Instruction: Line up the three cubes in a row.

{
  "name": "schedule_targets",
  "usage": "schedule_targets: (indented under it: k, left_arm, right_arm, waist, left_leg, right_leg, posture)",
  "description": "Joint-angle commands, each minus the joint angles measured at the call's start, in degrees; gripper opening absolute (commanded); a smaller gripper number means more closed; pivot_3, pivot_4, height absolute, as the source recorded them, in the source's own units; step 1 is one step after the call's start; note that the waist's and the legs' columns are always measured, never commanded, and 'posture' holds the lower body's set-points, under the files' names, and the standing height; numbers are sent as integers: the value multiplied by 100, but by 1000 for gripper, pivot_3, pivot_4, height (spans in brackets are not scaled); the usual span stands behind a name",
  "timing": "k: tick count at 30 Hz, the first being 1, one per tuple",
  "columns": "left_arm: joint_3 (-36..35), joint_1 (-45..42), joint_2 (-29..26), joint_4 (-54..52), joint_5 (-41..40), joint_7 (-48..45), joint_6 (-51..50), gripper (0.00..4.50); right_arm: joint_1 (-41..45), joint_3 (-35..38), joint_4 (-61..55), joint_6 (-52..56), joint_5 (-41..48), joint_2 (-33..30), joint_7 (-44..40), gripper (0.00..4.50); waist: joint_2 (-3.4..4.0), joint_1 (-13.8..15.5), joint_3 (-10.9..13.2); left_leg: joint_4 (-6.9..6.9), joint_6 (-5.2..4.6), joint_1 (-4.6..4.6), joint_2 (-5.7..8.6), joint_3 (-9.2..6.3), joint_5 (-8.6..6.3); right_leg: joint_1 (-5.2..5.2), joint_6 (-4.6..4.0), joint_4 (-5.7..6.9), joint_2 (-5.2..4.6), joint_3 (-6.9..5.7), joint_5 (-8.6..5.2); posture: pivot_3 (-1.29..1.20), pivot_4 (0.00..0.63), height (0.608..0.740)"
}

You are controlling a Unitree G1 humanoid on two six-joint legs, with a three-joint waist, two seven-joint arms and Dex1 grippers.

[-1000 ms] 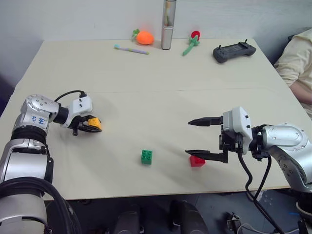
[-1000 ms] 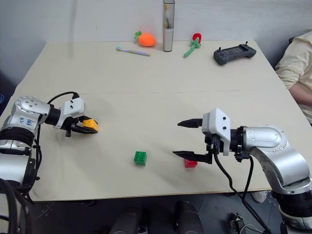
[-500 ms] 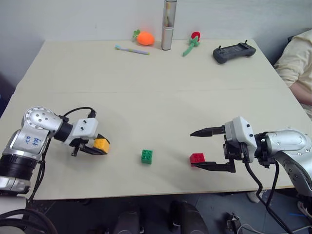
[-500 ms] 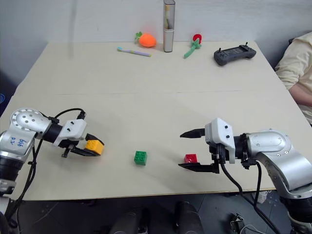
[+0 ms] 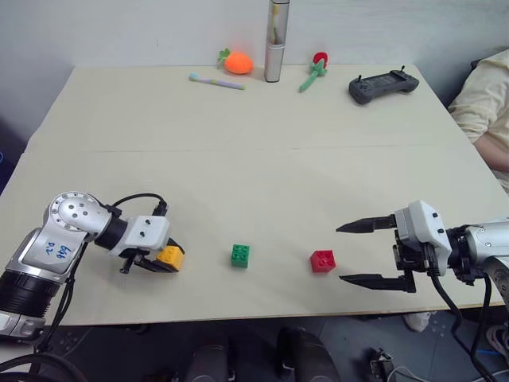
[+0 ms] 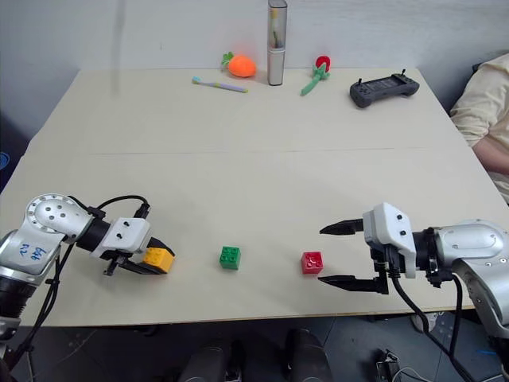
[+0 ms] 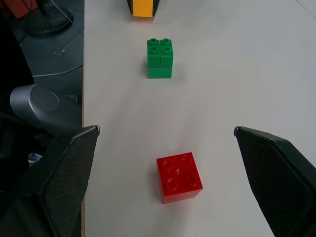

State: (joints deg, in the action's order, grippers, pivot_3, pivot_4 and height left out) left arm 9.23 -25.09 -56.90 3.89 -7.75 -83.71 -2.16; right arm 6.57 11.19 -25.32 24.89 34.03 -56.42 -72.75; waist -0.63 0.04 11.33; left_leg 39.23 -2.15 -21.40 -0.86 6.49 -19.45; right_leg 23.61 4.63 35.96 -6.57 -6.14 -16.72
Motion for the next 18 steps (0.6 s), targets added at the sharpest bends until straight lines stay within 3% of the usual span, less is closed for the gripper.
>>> schedule_targets:
  k: [1, 10, 18]
  left_arm:
    - [7, -105, 65, 115, 100, 80, 122, 1541]
    - [-12, -144, 197, 340, 102, 114, 143, 1541]
    - [-164, -32, 127, 258, -51, 91, 102, 3959]
  right_arm:
    - [-69, 169, -170, -95, 39, -61, 26, 4500]
    - [-140, 203, -240, -90, 50, -78, 66, 4500]
    - [-363, 215, -243, -187, -12, -136, -58, 4500]
  waist:
    - [0, 3, 0]
    - [0, 1, 0]
    - [0, 12, 0]
  left_leg:
    - [0, 0, 0, 0, 0, 0]
    - [0, 0, 0, 0, 0, 0]
    - [0, 0, 0, 0, 0, 0]
  right_leg:
    - [0, 0, 0, 0, 0, 0]
    - [0, 0, 0, 0, 0, 0]
    - [-1, 0, 0, 0, -1, 0]
  posture:
    - [0, 150, 740]
    - [0, 150, 740]
    - [0, 150, 740]
